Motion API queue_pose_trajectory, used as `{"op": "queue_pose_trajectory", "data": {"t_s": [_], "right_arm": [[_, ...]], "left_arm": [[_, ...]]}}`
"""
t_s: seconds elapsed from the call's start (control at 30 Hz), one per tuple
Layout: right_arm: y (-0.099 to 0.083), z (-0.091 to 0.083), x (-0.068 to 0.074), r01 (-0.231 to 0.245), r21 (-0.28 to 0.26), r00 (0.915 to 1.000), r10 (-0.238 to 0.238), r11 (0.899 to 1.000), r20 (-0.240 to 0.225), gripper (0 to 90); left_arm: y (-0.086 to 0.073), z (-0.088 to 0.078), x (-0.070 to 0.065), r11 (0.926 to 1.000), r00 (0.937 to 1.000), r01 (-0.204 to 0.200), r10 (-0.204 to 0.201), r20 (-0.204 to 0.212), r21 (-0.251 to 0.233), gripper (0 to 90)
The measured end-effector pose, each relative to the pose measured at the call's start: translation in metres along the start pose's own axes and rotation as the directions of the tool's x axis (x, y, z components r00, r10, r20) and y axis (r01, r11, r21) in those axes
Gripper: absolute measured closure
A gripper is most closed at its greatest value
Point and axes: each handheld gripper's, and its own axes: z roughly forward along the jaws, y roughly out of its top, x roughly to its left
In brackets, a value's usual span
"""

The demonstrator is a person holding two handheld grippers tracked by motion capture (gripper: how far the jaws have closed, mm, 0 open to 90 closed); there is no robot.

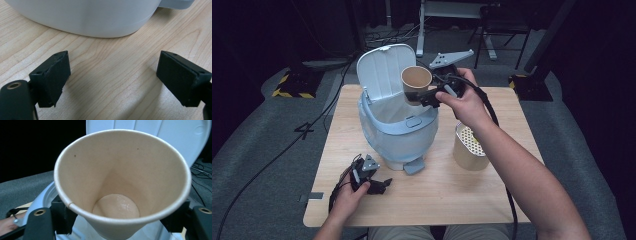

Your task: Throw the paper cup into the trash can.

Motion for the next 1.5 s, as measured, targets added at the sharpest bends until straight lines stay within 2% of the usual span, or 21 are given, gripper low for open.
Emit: {"op": "queue_pose_trajectory", "data": {"t_s": [0.17,0.33,0.37,0.43,0.47,0.53,0.6,0.63,0.7,0.83,0.93,1.0,1.07,1.2,1.37,1.5], "right_arm": [[-0.001,0.019,0.001,-0.009,0.035,1.0000,0.009,0.999,0.000,27.2],[-0.003,0.031,0.001,-0.014,0.080,0.9994,0.016,0.997,-0.030,26.7],[-0.004,0.034,0.002,-0.015,0.090,0.9991,0.019,0.996,-0.037,24.4],[-0.005,0.037,0.004,0.004,0.089,0.9999,-0.003,0.996,-0.009,12.8],[-0.006,0.039,0.006,0.015,0.089,0.9998,-0.016,0.996,0.011,11.5],[-0.006,0.040,0.007,0.008,0.091,0.9996,-0.010,0.996,0.026,19.6],[-0.006,0.041,0.008,0.003,0.085,0.9974,-0.009,0.996,0.072,13.0],[-0.006,0.040,0.009,0.012,0.088,0.9977,-0.018,0.996,0.066,17.2],[-0.006,0.039,0.009,0.017,0.088,0.9983,-0.022,0.996,0.054,14.9],[-0.005,0.034,0.010,0.029,0.079,0.9982,-0.033,0.996,0.049,15.9],[-0.004,0.027,0.011,0.038,0.072,0.9982,-0.041,0.997,0.043,15.4],[-0.004,0.021,0.012,0.035,0.069,0.9982,-0.038,0.997,0.045,15.4],[-0.006,0.012,0.012,0.032,0.055,0.9984,-0.034,0.998,0.045,15.5],[-0.010,-0.009,0.011,0.024,0.036,0.9988,-0.025,0.999,0.043,15.6],[-0.018,-0.040,0.004,0.001,0.011,0.9977,-0.002,1.000,0.068,15.8],[-0.027,-0.062,-0.001,0.007,0.042,0.9951,-0.011,0.999,0.098,18.6]], "left_arm": [[0.000,0.001,0.001,1.0000,1.0000,0.001,-0.001,0.006,0.002,11.5],[0.000,0.001,0.001,1.0000,1.0000,0.002,-0.002,0.002,0.001,10.9],[0.000,0.001,0.001,1.0000,1.0000,0.002,-0.002,0.003,0.003,10.5],[0.001,0.001,0.001,1.0000,1.0000,0.002,-0.002,0.005,0.006,10.1],[0.001,0.001,0.001,1.0000,1.0000,0.001,-0.001,0.002,0.005,10.1],[0.001,0.001,0.001,1.0000,1.0000,0.001,-0.001,0.005,0.006,10.1],[0.001,0.001,0.001,1.0000,1.0000,0.000,0.000,0.003,0.007,10.1],[0.001,0.001,0.001,1.0000,1.0000,0.000,0.000,0.003,0.007,10.1],[0.001,0.001,0.001,1.0000,1.0000,0.001,-0.001,0.001,0.004,10.1],[0.001,0.001,0.001,1.0000,1.0000,0.001,-0.001,0.002,0.004,10.0],[0.001,0.001,0.002,0.9999,1.0000,-0.009,0.009,0.003,0.006,9.8],[0.000,0.001,0.003,1.0000,0.9999,0.000,0.000,0.016,0.007,9.5],[-0.001,0.000,0.004,1.0000,0.9999,-0.006,0.006,0.009,0.007,9.3],[-0.003,-0.001,0.008,0.9999,1.0000,0.000,0.000,-0.001,0.017,5.2],[-0.003,-0.002,0.009,0.9996,0.9999,0.012,-0.012,-0.001,0.026,2.6],[-0.004,-0.002,0.010,0.9993,0.9995,0.024,-0.023,-0.021,0.028,0.7]]}}
